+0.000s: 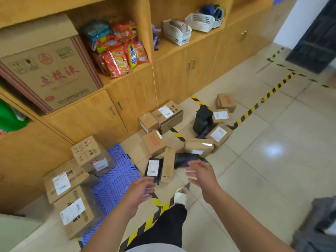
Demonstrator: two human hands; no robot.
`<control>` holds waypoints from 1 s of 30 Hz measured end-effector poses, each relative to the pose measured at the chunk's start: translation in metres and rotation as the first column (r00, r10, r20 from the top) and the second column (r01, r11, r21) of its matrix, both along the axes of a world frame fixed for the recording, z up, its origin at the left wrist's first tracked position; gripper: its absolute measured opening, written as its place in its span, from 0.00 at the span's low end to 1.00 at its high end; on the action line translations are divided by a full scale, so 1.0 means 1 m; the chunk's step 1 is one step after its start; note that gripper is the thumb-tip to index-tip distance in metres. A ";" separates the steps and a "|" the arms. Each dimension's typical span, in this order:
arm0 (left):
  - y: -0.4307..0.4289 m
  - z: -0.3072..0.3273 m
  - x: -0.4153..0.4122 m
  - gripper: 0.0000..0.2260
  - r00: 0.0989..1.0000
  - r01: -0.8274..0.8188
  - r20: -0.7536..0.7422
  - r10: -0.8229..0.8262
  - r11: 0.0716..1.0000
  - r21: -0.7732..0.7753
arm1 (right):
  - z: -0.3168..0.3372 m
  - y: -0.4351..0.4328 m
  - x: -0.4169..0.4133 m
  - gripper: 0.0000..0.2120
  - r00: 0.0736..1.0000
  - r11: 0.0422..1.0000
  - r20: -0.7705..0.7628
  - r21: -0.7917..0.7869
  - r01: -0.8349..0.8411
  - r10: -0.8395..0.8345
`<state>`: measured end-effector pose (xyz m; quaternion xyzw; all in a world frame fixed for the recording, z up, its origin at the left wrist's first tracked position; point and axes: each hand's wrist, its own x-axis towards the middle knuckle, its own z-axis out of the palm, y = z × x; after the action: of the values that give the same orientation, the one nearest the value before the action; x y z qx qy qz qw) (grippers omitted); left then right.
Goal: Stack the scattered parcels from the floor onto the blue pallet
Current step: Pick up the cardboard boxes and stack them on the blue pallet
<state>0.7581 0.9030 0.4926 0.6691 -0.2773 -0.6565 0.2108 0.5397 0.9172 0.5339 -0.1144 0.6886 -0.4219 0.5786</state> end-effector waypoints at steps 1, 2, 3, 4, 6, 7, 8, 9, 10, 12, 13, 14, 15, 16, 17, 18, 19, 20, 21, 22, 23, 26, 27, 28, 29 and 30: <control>-0.018 -0.002 -0.015 0.08 1.000 0.005 -0.014 -0.005 1.000 0.005 | 0.004 -0.022 -0.014 0.06 1.000 1.000 0.004 -0.020 0.006 -0.005; -0.037 -0.005 -0.029 0.08 0.999 0.009 -0.032 -0.009 1.000 0.006 | 0.008 -0.043 -0.030 0.06 1.000 0.999 0.015 -0.031 0.017 -0.017; -0.058 -0.009 -0.043 0.08 0.999 0.007 -0.051 -0.006 1.000 0.004 | 0.013 -0.062 -0.046 0.06 1.000 0.999 0.008 -0.036 0.022 -0.022; -0.080 -0.011 -0.057 0.08 0.998 -0.006 -0.065 0.007 1.000 0.003 | 0.017 -0.079 -0.062 0.06 1.000 0.999 -0.019 -0.039 0.014 -0.015; -0.120 -0.015 -0.084 0.08 0.996 -0.050 -0.072 0.051 0.999 0.020 | 0.024 -0.101 -0.092 0.07 0.997 0.999 -0.078 -0.037 -0.003 0.000; -0.138 -0.016 -0.097 0.08 0.995 -0.068 -0.072 0.070 0.997 0.029 | 0.028 -0.109 -0.106 0.08 0.996 1.000 -0.094 -0.021 0.004 -0.006; -0.154 -0.014 -0.111 0.08 0.994 -0.075 -0.081 0.076 0.997 0.027 | 0.030 -0.116 -0.120 0.08 0.995 1.000 -0.100 -0.014 0.019 -0.020; -0.170 -0.013 -0.125 0.08 0.993 -0.063 -0.099 0.065 0.998 0.021 | 0.031 -0.124 -0.133 0.08 0.995 0.999 -0.096 -0.013 0.033 -0.034; -0.184 -0.012 -0.139 0.08 0.993 -0.041 -0.113 0.043 0.999 0.018 | 0.031 -0.131 -0.146 0.08 0.994 0.999 -0.100 -0.005 0.048 -0.048; -0.212 -0.010 -0.164 0.08 0.993 0.002 -0.120 0.000 1.000 0.019 | 0.030 -0.146 -0.171 0.09 0.990 0.995 -0.107 0.011 0.096 -0.094; -0.224 -0.010 -0.176 0.08 0.993 0.016 -0.118 -0.014 1.000 0.022 | 0.029 -0.153 -0.182 0.09 0.987 0.993 -0.110 0.019 0.119 -0.116; -0.236 -0.010 -0.186 0.09 0.993 0.029 -0.114 -0.027 0.999 0.023 | 0.026 -0.161 -0.193 0.09 0.985 0.990 -0.112 0.028 0.138 -0.134; -0.247 -0.011 -0.195 0.09 0.993 0.041 -0.110 -0.039 0.999 0.022 | 0.024 -0.168 -0.203 0.09 0.984 0.988 -0.101 0.034 0.154 -0.150; -0.259 -0.013 -0.204 0.09 0.993 0.048 -0.107 -0.045 0.999 0.021 | 0.020 -0.178 -0.213 0.10 0.984 0.986 -0.084 0.039 0.163 -0.159; -0.270 -0.016 -0.211 0.08 0.994 0.045 -0.104 -0.042 0.999 0.022 | 0.015 -0.188 -0.223 0.10 0.985 0.985 -0.067 0.047 0.164 -0.160; -0.279 -0.018 -0.218 0.08 0.995 0.034 -0.098 -0.032 0.999 0.022 | 0.010 -0.199 -0.232 0.10 0.987 0.986 -0.058 0.059 0.155 -0.151; -0.288 -0.022 -0.224 0.08 0.996 0.018 -0.087 -0.016 1.000 0.023 | 0.004 -0.212 -0.242 0.10 0.989 0.987 -0.044 0.070 0.144 -0.141; -0.295 -0.025 -0.231 0.08 0.997 -0.009 -0.078 0.011 1.000 0.025 | -0.002 -0.225 -0.253 0.10 0.991 0.988 -0.026 0.079 0.133 -0.131; -0.302 -0.027 -0.238 0.08 0.997 -0.037 -0.068 0.039 0.999 0.026 | -0.008 -0.239 -0.263 0.10 0.993 0.989 -0.003 0.087 0.119 -0.119; -0.307 -0.029 -0.245 0.08 0.996 -0.069 -0.058 0.070 0.997 0.027 | -0.013 -0.255 -0.274 0.10 0.996 0.992 0.012 0.093 0.090 -0.092; -0.312 -0.031 -0.250 0.08 0.993 -0.106 -0.044 0.107 0.994 0.029 | -0.018 -0.271 -0.285 0.09 0.998 0.994 0.028 0.095 0.050 -0.053; -0.322 -0.029 -0.264 0.08 0.963 -0.270 -0.002 0.271 0.960 0.069 | -0.028 -0.328 -0.320 0.06 0.995 0.986 0.042 0.135 -0.096 0.091; -0.324 -0.028 -0.266 0.08 0.947 -0.320 0.020 0.320 0.944 0.085 | -0.033 -0.348 -0.334 0.06 0.991 0.977 0.037 0.165 -0.135 0.131; -0.325 -0.025 -0.269 0.08 0.929 -0.370 0.034 0.369 0.924 0.097 | -0.037 -0.367 -0.348 0.07 0.984 0.965 0.034 0.193 -0.177 0.174; -0.326 -0.024 -0.271 0.08 0.908 -0.418 0.048 0.416 0.902 0.106 | -0.041 -0.386 -0.361 0.08 0.975 0.953 0.054 0.208 -0.222 0.215; -0.329 -0.023 -0.274 0.08 0.881 -0.473 0.063 0.469 0.876 0.096 | -0.045 -0.406 -0.372 0.10 0.966 0.943 0.102 0.216 -0.255 0.238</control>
<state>0.4845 0.5744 0.4692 0.7393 -0.0743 -0.5868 0.3220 0.1674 0.5114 0.4893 -0.1171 0.6905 -0.2686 0.6613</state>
